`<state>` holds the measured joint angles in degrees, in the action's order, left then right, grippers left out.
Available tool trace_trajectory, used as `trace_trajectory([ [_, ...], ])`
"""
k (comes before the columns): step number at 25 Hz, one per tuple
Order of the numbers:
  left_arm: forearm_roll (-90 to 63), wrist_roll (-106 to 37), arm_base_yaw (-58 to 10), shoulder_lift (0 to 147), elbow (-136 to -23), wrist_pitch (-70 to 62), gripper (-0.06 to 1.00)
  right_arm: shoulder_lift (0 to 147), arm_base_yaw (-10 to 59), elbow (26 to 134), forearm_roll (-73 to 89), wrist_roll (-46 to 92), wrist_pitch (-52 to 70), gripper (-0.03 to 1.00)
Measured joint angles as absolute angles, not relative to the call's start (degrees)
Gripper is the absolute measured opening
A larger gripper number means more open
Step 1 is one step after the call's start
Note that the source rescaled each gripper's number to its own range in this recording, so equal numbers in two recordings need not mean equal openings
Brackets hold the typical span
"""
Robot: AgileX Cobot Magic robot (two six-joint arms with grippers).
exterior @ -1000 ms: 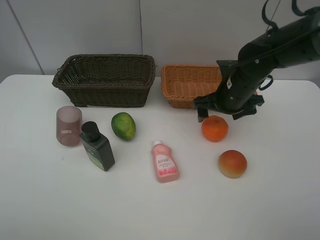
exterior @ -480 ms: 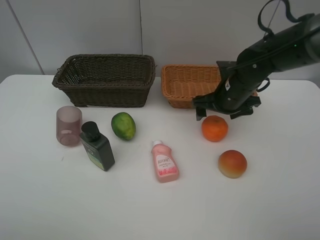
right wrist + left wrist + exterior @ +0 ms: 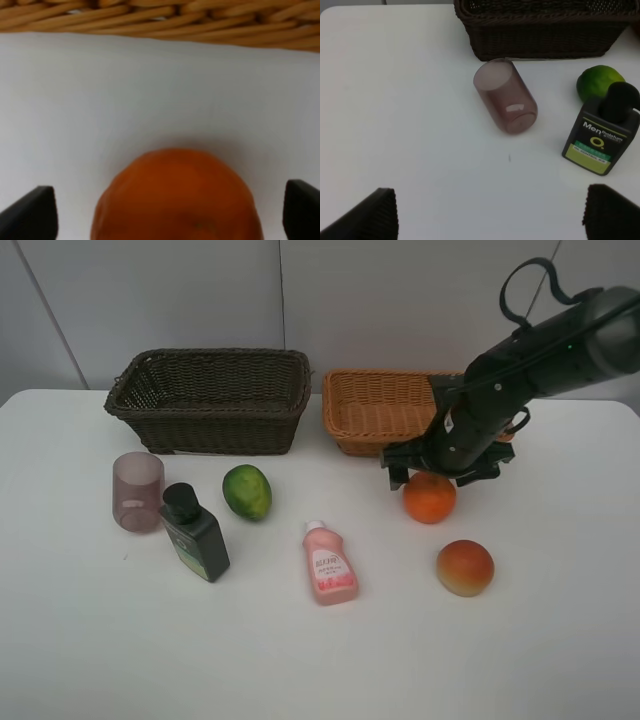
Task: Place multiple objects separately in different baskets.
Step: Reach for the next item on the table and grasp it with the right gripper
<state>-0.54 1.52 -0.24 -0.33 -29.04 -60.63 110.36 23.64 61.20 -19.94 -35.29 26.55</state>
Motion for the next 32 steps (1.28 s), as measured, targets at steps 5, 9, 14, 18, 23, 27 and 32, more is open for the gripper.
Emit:
trace_trajectory([
  [5, -0.5, 1.5, -0.2, -0.3, -29.0, -60.6, 0.92, 111.3, 23.3, 61.2, -20.4, -35.3, 25.8, 0.96],
  [9, -0.5, 1.5, -0.2, -0.3, -29.0, -60.6, 0.92, 112.3, 23.3, 61.2, -20.8, -35.3, 25.3, 0.96],
  [14, -0.5, 1.5, -0.2, -0.3, -29.0, -60.6, 0.92, 114.1, 23.3, 61.2, -20.9, -35.3, 25.2, 0.96],
  [18, -0.5, 1.5, -0.2, -0.3, -29.0, -60.6, 0.92, 114.6, 23.3, 61.2, -21.0, -35.3, 25.2, 0.96],
  [23, -0.5, 1.5, -0.2, -0.3, -29.0, -60.6, 0.92, 114.6, 23.3, 61.2, -21.0, -35.3, 25.3, 0.77],
  [27, -0.5, 1.5, -0.2, -0.3, -29.0, -60.6, 0.92, 114.6, 23.3, 61.2, -21.1, -35.4, 25.7, 0.44],
  [32, -0.5, 1.5, -0.2, -0.3, -29.0, -60.6, 0.92, 114.6, 23.3, 61.2, -21.1, -35.4, 26.1, 0.44],
])
